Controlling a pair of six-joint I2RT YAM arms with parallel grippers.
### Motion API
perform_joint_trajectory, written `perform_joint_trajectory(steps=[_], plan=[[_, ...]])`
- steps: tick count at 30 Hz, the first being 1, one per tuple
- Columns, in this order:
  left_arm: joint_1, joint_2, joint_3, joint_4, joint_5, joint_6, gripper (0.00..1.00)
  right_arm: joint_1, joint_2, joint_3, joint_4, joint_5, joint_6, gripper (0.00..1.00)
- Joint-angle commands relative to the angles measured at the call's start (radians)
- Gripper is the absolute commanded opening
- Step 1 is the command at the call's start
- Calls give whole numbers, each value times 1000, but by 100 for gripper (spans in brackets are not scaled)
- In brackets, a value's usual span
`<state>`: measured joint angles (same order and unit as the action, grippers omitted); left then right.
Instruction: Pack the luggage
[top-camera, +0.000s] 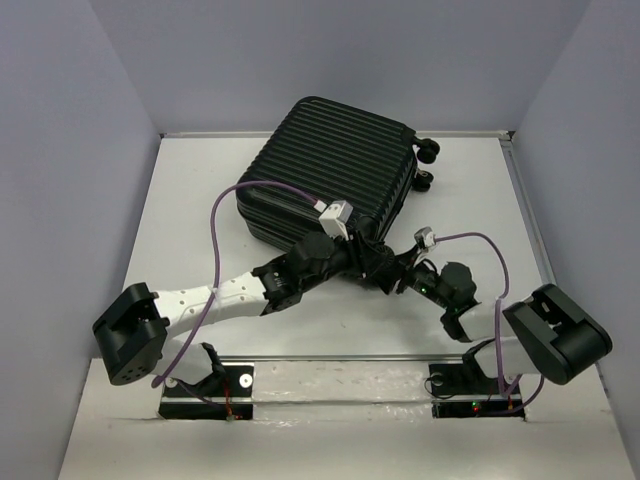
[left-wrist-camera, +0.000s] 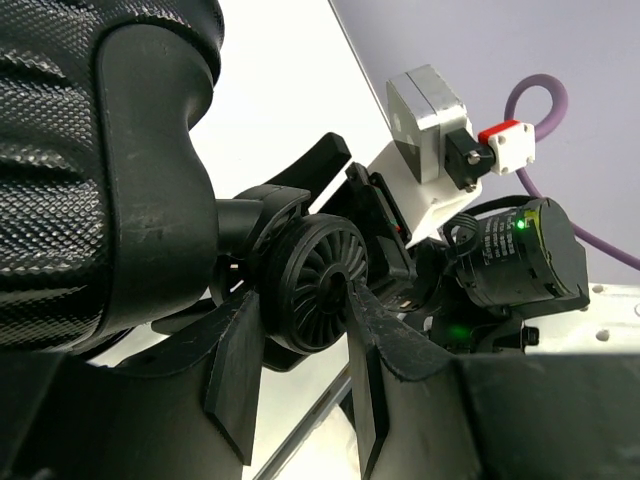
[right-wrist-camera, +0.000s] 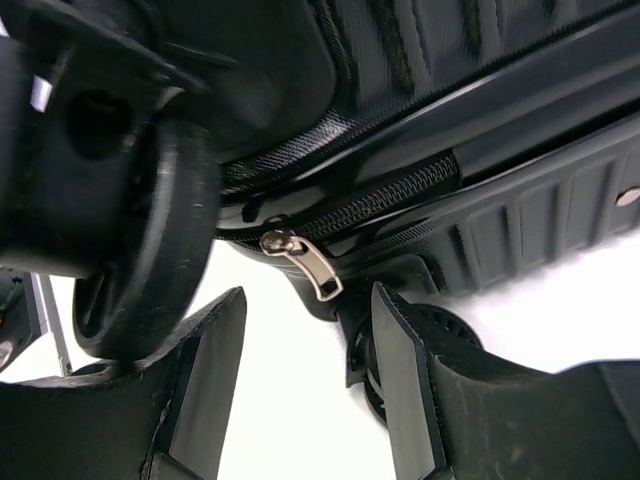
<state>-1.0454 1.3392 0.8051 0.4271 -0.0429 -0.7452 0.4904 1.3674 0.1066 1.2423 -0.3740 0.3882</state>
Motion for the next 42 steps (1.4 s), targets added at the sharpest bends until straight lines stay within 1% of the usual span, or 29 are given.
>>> perform_joint_trajectory(steps=[1,5,7,8,9,11,12,15,17,19,21,25,26,27,29,30,36,39,40,41,42], plan=[[-7,-35,55,139,-2,14,6,-3,-65,42,74,78,-31,59],[-7,-34,57,142,-2,13,6,-3,-44,79,65,14,-29,59],[-7,-34,59,142,-2,15,6,-3,-12,84,106,3,-18,58],[-7,-32,57,144,-2,15,6,-3,-2,88,117,0,-15,54],[-7,-32,57,144,-2,15,6,-3,5,93,120,-2,-15,54],[-7,-32,51,147,0,10,6,-3,30,97,160,-3,-5,41],[-7,-32,49,147,0,10,6,-3,36,96,172,-3,0,41],[-7,-35,46,151,3,9,6,-3,45,88,219,3,17,25],[-7,-37,45,150,5,9,6,-3,33,76,229,20,20,24],[-7,-38,42,150,6,7,6,-3,21,71,220,35,14,15],[-7,-40,40,153,5,7,6,-3,6,67,188,55,6,15],[-7,-40,34,157,6,4,6,-12,-8,70,119,72,-11,40],[-5,-40,34,160,9,3,6,-12,-4,73,108,60,-14,48],[-7,-41,36,162,9,4,6,-12,-2,73,106,53,-20,53],[-7,-41,34,162,11,4,6,-21,2,79,95,18,-29,56],[-5,-41,36,162,11,3,6,-21,2,99,54,1,-38,57],[-7,-43,36,162,11,6,6,-21,12,148,-26,-132,-55,58],[-7,-43,36,162,9,6,6,-21,18,150,-32,-190,-49,58],[-7,-44,36,162,9,7,6,-21,13,145,-32,-197,-49,57],[-7,-44,37,162,8,9,6,-21,7,136,-30,-178,-48,53],[-7,-46,36,162,6,9,6,-21,-2,124,-30,-163,-40,46]])
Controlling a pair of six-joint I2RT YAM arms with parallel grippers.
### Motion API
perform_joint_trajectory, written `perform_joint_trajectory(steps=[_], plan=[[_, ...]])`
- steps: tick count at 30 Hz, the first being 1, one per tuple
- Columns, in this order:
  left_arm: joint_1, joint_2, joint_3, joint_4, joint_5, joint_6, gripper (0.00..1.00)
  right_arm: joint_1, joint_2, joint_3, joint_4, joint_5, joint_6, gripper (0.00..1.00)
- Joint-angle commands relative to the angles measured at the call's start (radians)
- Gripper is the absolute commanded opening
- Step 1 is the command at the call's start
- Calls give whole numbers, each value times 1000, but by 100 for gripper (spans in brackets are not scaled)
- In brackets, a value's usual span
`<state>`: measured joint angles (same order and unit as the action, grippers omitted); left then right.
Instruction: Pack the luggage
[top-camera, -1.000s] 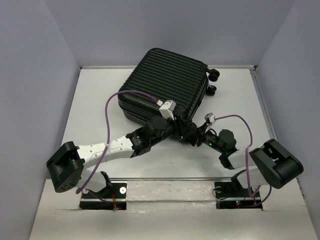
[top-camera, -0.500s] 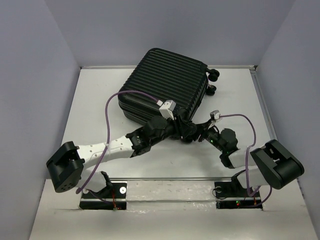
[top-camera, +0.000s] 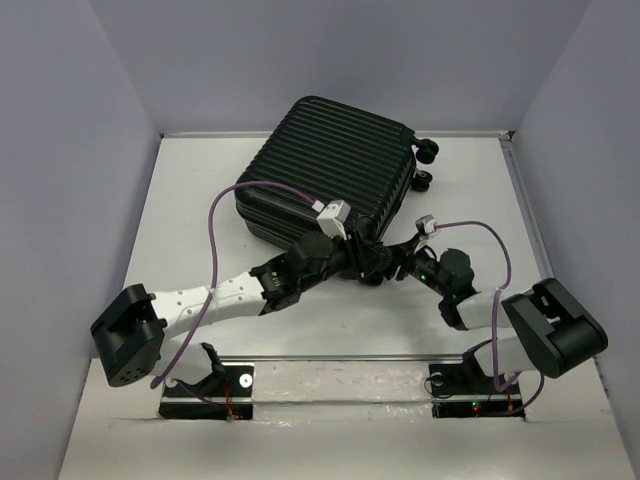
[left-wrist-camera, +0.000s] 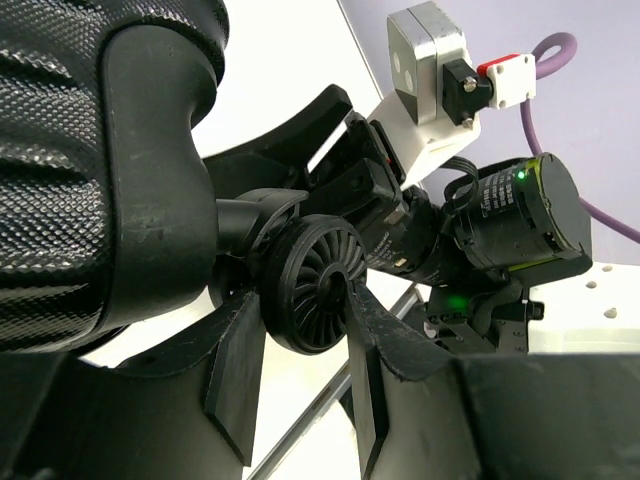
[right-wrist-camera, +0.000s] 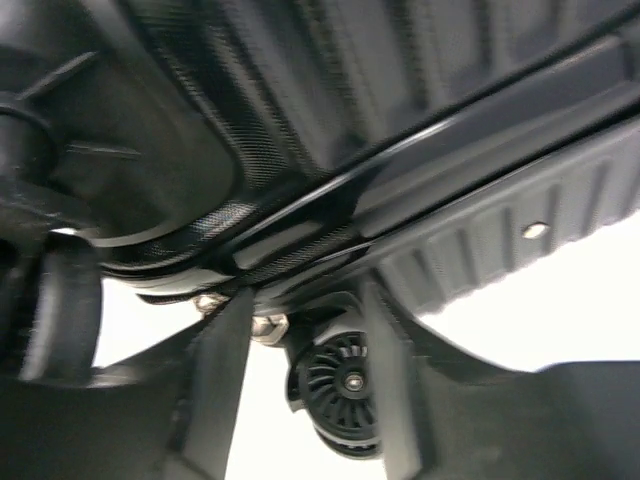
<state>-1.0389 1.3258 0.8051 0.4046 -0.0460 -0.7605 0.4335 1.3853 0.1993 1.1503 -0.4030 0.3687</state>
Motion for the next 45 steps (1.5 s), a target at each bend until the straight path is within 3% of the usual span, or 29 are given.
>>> perform_joint_trajectory(steps=[1,6,11,14,20,23,36,45], plan=[[-12,-33,37,184,9,26,6,36,-44,14,36,-114,-17,34],[-12,-27,48,184,9,33,6,36,-121,-67,48,-13,26,26],[-13,-27,52,184,3,38,6,36,-189,-109,28,6,41,40],[-12,-25,52,184,1,40,6,36,-195,-112,17,4,41,39],[-10,-28,51,183,8,41,6,36,-112,-87,71,-99,44,39],[-9,-28,52,184,9,41,6,36,-71,-51,77,-151,42,43],[-9,-13,60,184,20,35,6,36,35,25,198,-149,65,49],[-10,-11,51,198,26,23,6,36,112,0,411,-47,121,42]])
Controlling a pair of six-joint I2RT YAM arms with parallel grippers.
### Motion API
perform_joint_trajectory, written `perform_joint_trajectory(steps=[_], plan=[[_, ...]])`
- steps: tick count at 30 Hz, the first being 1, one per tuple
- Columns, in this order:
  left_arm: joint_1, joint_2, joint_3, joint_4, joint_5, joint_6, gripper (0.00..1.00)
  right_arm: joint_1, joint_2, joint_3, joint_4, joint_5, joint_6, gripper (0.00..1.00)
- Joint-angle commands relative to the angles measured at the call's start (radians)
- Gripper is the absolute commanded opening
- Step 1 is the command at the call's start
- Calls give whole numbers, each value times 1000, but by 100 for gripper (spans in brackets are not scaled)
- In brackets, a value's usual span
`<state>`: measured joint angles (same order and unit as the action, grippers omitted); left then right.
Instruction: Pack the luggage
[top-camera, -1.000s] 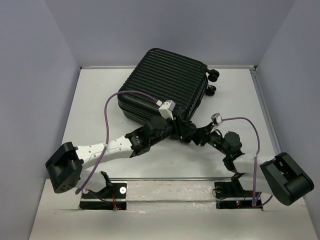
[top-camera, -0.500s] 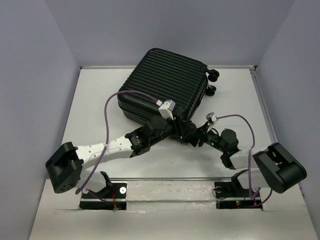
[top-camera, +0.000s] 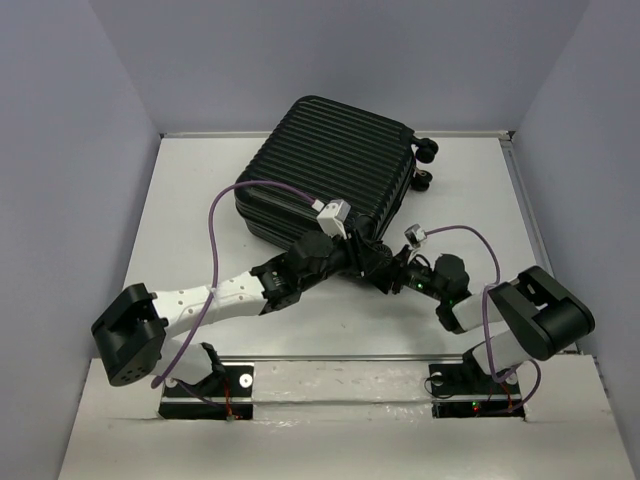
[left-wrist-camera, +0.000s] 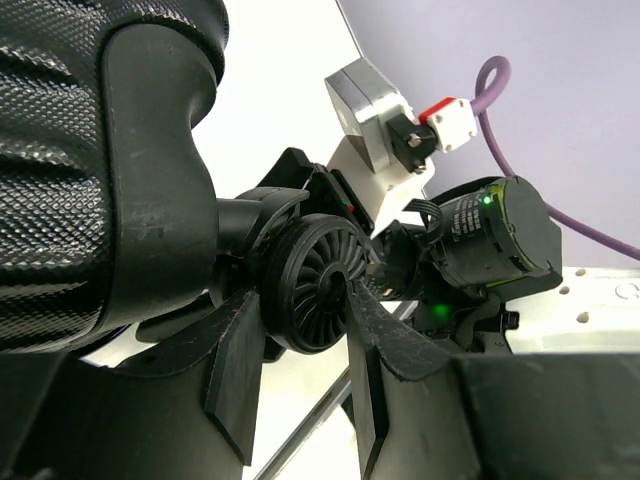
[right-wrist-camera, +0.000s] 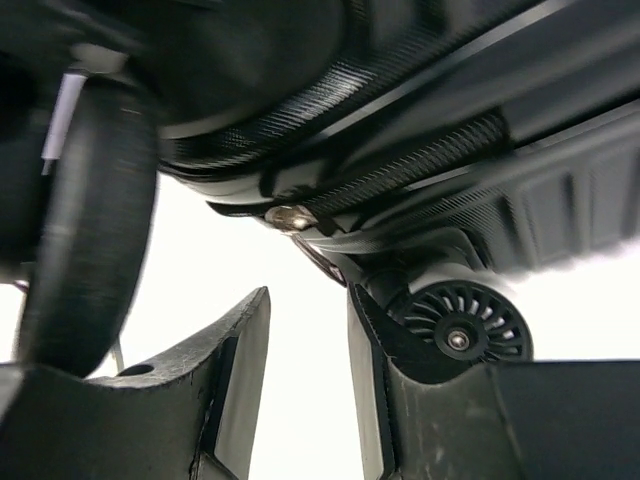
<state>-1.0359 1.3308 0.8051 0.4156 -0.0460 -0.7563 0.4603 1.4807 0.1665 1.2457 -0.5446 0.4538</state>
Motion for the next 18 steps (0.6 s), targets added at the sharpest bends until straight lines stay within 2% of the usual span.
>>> perform_joint_trajectory(steps=[1,10,18], plan=[[-13,-18,49,187,28,15,6,9,15,30,325,103,34,41],[-13,-36,17,262,-14,-76,6,9,-43,-39,405,161,17,44],[-13,-38,2,310,-31,-135,6,9,-39,-7,434,92,46,45]])
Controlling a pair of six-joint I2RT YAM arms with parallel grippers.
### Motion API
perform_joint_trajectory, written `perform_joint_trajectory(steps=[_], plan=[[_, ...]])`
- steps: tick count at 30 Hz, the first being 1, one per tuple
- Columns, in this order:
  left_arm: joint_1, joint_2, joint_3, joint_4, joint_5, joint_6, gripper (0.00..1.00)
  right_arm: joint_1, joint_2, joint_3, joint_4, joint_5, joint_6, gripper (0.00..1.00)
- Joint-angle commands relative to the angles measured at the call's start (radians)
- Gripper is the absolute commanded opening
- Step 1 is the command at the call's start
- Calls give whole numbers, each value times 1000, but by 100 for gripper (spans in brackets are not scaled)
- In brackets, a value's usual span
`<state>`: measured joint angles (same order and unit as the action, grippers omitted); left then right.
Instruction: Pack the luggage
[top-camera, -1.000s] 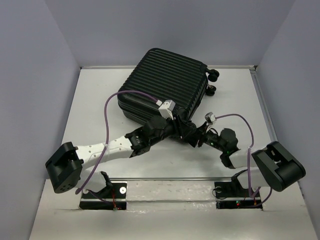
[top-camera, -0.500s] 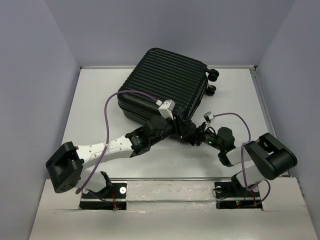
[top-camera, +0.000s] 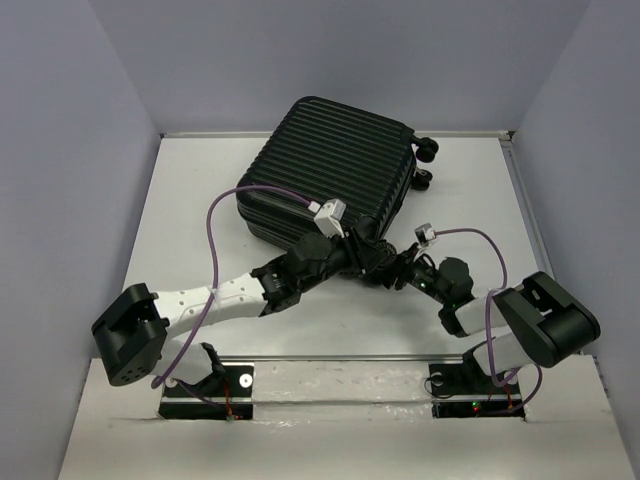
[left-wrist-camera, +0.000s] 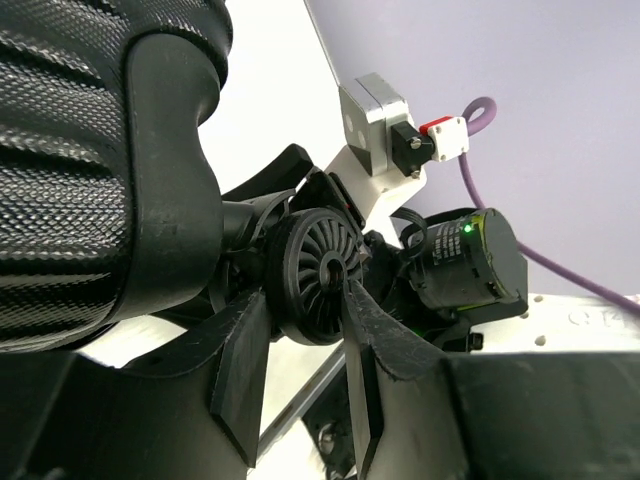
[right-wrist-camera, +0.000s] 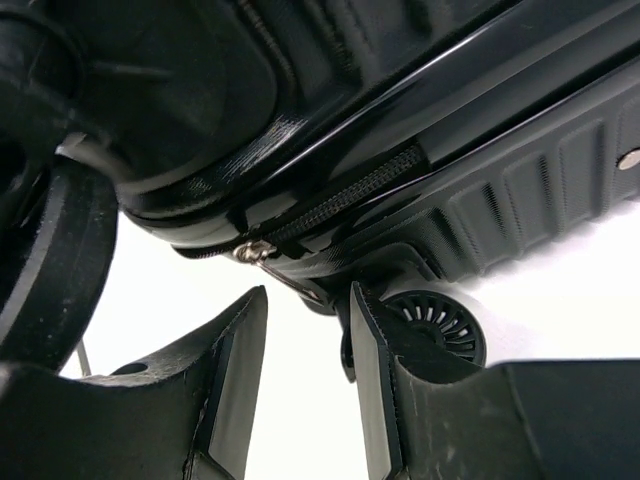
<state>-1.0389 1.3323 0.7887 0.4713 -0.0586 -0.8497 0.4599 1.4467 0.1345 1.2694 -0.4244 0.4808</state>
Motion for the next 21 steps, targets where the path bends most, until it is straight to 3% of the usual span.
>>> perform_joint_trajectory(steps=[1,9,16,18,19,21], plan=[[-10,-39,17,256,-20,-46,6,10,-6,24,416,-28,19,45],[-9,-41,0,257,-33,-84,6,10,-42,40,398,-17,1,43],[-10,-32,-2,259,-46,-92,6,10,-37,56,427,-27,38,26],[-10,-27,-2,260,-46,-92,6,10,-32,54,441,-17,50,18],[-10,-24,0,262,-46,-92,6,10,-25,54,449,-19,62,9],[-9,-19,10,263,-46,-88,6,10,-19,53,447,-19,77,7]])
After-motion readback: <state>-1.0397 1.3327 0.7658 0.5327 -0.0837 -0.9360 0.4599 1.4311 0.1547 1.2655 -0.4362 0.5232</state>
